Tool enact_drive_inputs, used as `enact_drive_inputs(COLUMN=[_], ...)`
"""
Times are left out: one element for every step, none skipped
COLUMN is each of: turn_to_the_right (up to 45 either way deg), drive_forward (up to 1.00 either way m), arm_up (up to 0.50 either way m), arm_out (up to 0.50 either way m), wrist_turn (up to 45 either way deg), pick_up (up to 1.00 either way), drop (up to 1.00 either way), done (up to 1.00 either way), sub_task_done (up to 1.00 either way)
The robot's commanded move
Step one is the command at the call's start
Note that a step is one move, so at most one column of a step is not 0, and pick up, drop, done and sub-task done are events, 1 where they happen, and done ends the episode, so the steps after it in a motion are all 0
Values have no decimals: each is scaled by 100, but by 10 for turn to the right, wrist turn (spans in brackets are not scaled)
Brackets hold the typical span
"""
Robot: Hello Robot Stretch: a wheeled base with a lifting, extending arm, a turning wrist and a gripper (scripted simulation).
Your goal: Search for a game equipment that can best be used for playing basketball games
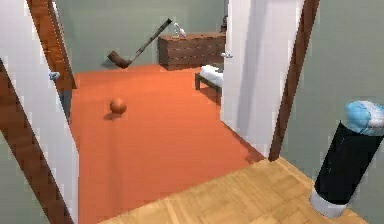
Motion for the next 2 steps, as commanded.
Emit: enact_drive_inputs(turn_to_the_right=[0, -270], drive_forward=[95, 0], arm_up=[0, 0], arm_out=[0, 0], wrist_turn=[0, 0], pick_up=[0, 0], drop=[0, 0], done=[0, 0], sub_task_done=[0, 0])
